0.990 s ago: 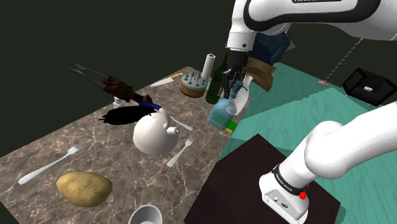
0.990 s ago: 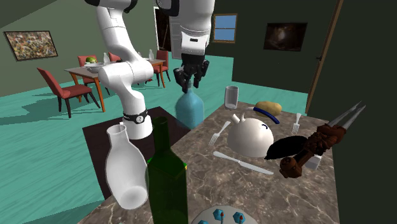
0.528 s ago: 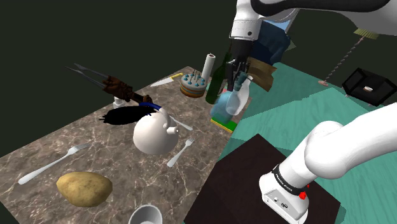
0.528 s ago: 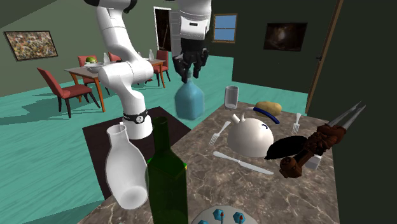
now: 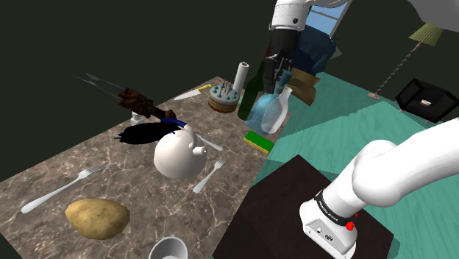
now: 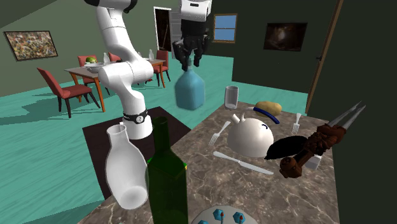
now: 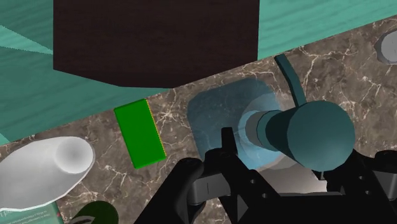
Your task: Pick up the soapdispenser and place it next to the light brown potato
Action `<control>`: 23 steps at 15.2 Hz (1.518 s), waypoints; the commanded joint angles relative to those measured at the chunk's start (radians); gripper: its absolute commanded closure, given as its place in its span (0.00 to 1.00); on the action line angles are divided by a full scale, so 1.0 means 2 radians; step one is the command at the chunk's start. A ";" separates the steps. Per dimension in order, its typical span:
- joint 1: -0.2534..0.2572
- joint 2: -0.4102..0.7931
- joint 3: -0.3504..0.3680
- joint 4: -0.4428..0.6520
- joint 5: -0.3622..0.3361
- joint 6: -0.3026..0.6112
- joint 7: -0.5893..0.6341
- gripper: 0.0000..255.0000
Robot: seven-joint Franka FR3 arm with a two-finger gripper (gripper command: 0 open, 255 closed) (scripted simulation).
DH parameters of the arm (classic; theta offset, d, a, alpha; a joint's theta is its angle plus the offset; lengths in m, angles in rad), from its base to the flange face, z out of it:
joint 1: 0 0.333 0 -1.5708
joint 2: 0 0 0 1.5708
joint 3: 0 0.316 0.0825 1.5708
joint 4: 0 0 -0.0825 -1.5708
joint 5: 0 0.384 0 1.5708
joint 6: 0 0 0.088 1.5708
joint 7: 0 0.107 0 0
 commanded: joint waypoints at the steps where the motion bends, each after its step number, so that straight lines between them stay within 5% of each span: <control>1: 0.000 0.000 -0.001 0.014 -0.001 -0.014 0.001 1.00; 18: 0.000 0.031 -0.006 0.160 0.002 -0.127 0.020 1.00; 23: 0.015 0.063 0.023 0.171 0.018 -0.098 0.061 1.00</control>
